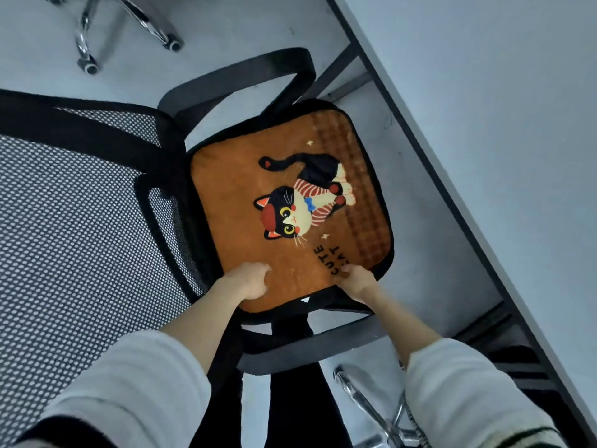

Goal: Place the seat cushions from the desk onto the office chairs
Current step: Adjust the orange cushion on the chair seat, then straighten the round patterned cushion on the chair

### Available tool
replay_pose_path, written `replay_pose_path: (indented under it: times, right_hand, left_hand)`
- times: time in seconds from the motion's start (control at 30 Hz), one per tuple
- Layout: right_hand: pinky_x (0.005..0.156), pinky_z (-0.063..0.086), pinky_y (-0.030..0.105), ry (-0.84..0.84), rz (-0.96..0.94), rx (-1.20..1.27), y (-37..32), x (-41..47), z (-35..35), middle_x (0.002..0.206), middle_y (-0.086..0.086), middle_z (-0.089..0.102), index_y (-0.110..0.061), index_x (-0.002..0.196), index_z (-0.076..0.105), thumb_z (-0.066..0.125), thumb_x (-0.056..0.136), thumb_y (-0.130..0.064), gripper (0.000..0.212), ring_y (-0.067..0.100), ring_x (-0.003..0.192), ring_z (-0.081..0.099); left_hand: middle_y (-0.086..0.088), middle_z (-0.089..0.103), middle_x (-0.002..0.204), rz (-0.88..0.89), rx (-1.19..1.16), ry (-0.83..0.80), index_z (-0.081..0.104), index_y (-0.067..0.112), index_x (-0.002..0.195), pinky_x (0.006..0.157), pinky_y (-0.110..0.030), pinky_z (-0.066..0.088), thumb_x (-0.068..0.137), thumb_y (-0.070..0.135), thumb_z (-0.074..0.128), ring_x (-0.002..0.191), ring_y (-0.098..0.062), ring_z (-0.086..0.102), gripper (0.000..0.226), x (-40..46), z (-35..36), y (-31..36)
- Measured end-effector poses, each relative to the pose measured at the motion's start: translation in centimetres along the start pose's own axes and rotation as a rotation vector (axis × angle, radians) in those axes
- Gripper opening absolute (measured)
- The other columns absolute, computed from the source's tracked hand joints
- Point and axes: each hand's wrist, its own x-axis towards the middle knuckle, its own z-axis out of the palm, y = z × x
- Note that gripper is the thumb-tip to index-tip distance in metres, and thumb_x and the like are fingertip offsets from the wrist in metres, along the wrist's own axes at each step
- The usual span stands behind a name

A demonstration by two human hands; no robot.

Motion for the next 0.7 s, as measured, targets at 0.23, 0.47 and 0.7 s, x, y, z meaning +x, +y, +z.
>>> replay_pose_path:
  times: [0.23,0.47,0.7]
  right_hand:
    - [0.099,0.044,0.035,0.118,-0.059,0.068,-6.0,-6.6,-2.3,0.13,0.013,0.057,-0.004,0.122,0.059,0.042,0.098,-0.029,0.038,0.031,0.117,0.054]
    - [0.074,0.045,0.026,0.398,-0.245,0.246,-17.0,-19.3,-3.4,0.092,0.007,0.062,-0.015,0.084,0.064,0.041,0.098,-0.024,0.028,0.02,0.086,0.058]
    - [0.094,0.05,0.034,0.639,-0.534,0.447,-29.0,-30.3,-1.5,0.124,0.01,0.062,-0.011,0.131,0.052,0.043,0.099,-0.03,0.039,0.021,0.103,0.062]
  left_hand:
    - [-0.009,0.039,0.146,0.126,0.148,0.128,0.033,0.016,0.143,0.107,-0.037,0.037,0.096,0.024,0.046,0.13,-0.026,0.041,0.05,-6.6,-7.0,-0.1]
    - [-0.01,0.046,0.14,0.368,0.211,0.588,0.042,0.016,0.138,0.105,-0.04,0.039,0.097,0.026,0.042,0.126,-0.028,0.046,0.042,-21.8,-15.0,-4.8]
    - [-0.008,0.061,0.124,0.601,-0.03,1.084,0.056,0.01,0.124,0.096,-0.031,0.04,0.094,0.013,0.046,0.111,-0.023,0.058,0.032,-34.9,-18.9,-14.6]
